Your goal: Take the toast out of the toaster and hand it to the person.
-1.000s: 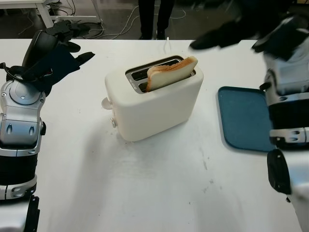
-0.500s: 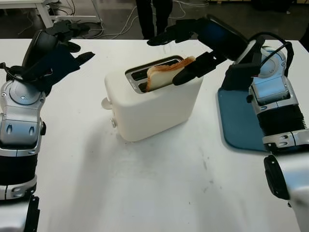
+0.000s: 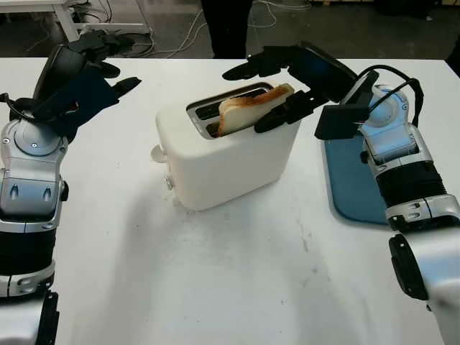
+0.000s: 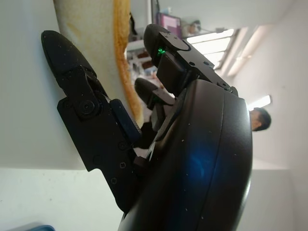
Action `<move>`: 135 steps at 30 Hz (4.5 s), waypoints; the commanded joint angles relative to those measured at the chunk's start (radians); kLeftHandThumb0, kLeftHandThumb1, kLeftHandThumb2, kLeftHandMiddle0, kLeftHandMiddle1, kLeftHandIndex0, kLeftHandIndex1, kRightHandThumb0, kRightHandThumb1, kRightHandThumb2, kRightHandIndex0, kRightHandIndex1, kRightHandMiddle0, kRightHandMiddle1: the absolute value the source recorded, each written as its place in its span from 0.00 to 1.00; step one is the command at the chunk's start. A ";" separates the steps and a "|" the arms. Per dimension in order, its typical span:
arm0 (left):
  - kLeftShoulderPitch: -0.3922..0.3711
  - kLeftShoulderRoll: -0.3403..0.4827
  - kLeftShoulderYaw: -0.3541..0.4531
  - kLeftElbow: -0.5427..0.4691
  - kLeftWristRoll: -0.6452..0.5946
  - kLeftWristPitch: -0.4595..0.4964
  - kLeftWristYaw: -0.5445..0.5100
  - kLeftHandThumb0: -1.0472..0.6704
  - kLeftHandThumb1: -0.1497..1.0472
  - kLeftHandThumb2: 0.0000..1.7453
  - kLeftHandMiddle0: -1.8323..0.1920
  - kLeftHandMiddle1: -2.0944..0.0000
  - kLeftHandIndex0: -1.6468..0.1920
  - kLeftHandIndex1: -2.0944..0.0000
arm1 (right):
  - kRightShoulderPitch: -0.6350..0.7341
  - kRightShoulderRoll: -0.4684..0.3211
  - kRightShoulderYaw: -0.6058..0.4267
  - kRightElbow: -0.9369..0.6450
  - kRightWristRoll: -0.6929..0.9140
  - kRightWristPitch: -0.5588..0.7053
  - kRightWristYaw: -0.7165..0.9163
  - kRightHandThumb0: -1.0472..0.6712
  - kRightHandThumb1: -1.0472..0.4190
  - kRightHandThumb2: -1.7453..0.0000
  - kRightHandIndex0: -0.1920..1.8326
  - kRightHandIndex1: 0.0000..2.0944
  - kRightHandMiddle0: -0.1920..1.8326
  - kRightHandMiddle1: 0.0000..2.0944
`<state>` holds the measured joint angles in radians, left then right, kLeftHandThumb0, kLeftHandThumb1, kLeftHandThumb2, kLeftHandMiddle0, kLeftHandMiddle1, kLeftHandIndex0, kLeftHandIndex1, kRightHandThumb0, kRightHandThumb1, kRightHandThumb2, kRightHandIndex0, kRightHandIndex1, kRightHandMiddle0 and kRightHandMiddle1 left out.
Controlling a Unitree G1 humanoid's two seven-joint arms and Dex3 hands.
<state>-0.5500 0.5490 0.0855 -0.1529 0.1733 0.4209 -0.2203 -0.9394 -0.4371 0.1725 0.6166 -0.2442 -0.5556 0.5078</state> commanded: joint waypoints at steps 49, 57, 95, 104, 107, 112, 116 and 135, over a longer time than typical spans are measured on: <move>0.000 -0.001 0.004 -0.009 0.024 0.006 0.004 0.32 0.89 0.10 0.78 0.60 0.64 0.87 | -0.100 -0.075 0.070 0.118 -0.241 -0.175 -0.390 0.33 0.09 0.78 0.63 0.83 0.50 0.83; 0.001 -0.006 0.008 -0.006 0.017 0.002 0.004 0.33 0.89 0.10 0.78 0.60 0.64 0.87 | -0.248 -0.067 -0.091 0.364 0.037 -0.125 -0.209 0.35 0.09 0.77 0.57 0.83 0.45 0.83; 0.010 0.001 0.002 -0.037 0.044 0.042 0.004 0.36 0.89 0.11 0.77 0.61 0.64 0.89 | -0.252 0.095 -0.239 0.717 0.065 0.345 -0.789 0.47 0.09 0.79 0.44 0.83 0.32 0.80; 0.007 -0.002 0.006 -0.041 0.038 0.049 0.000 0.36 0.89 0.11 0.77 0.63 0.63 0.90 | -0.236 0.103 -0.256 0.721 0.060 0.354 -0.822 0.51 0.09 0.79 0.38 0.83 0.25 0.81; 0.005 -0.001 0.005 -0.040 0.040 0.051 0.000 0.35 0.89 0.11 0.77 0.63 0.63 0.90 | -0.237 0.104 -0.263 0.721 0.064 0.355 -0.817 0.52 0.09 0.80 0.36 0.83 0.25 0.81; 0.001 -0.008 0.009 -0.038 0.031 0.056 0.000 0.35 0.89 0.10 0.77 0.64 0.63 0.91 | -0.235 0.097 -0.252 0.720 0.048 0.348 -0.820 0.51 0.09 0.79 0.40 0.83 0.27 0.83; -0.001 -0.006 0.005 -0.038 0.034 0.053 0.000 0.36 0.89 0.11 0.77 0.64 0.63 0.91 | -0.234 0.093 -0.250 0.718 0.047 0.341 -0.827 0.51 0.09 0.80 0.41 0.83 0.28 0.83; 0.003 -0.001 0.002 -0.046 0.041 0.061 0.000 0.38 0.89 0.11 0.77 0.64 0.62 0.92 | -0.244 0.101 -0.253 0.716 0.048 0.354 -0.815 0.48 0.09 0.79 0.42 0.83 0.28 0.83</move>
<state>-0.5498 0.5437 0.0868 -0.1932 0.2080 0.4762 -0.2190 -1.1831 -0.3412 -0.0840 1.3362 -0.1897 -0.2059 -0.3034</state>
